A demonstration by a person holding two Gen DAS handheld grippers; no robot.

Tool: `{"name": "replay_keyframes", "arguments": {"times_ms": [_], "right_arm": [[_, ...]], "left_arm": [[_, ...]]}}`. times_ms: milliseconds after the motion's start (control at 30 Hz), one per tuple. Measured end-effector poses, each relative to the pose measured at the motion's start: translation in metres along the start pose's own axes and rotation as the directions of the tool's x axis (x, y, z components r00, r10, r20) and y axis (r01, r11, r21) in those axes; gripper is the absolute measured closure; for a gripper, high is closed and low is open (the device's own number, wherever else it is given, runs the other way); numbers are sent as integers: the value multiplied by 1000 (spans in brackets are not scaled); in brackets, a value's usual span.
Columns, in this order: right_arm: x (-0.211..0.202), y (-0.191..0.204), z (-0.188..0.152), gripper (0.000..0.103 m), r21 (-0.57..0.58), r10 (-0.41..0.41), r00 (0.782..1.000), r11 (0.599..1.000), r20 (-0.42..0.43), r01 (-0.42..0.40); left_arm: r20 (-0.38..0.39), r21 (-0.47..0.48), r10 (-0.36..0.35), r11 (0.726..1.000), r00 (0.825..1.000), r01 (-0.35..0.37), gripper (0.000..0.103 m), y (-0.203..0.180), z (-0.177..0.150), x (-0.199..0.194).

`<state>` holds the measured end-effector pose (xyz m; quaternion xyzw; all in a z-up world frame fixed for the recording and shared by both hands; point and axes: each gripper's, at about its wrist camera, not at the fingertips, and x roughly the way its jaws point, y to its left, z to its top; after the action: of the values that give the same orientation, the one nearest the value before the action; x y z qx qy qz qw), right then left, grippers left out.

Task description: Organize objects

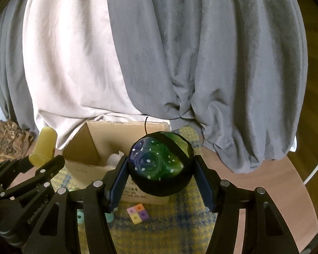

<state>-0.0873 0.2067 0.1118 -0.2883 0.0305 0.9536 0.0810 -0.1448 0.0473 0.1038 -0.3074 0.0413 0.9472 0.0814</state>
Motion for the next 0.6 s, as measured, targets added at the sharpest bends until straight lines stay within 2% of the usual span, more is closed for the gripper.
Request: {"name": "replay_keyframes", "arguments": {"times_ms": [267, 600], "right_arm": [[12, 9, 15, 43, -9, -6, 1000, 1000, 8, 6], [45, 20, 32, 43, -12, 3, 1000, 1000, -27, -4]], "left_arm": [[0, 3, -25, 1000, 1000, 25, 61, 7, 15, 19], [-55, 21, -66, 997, 996, 68, 61, 16, 34, 59]]}}
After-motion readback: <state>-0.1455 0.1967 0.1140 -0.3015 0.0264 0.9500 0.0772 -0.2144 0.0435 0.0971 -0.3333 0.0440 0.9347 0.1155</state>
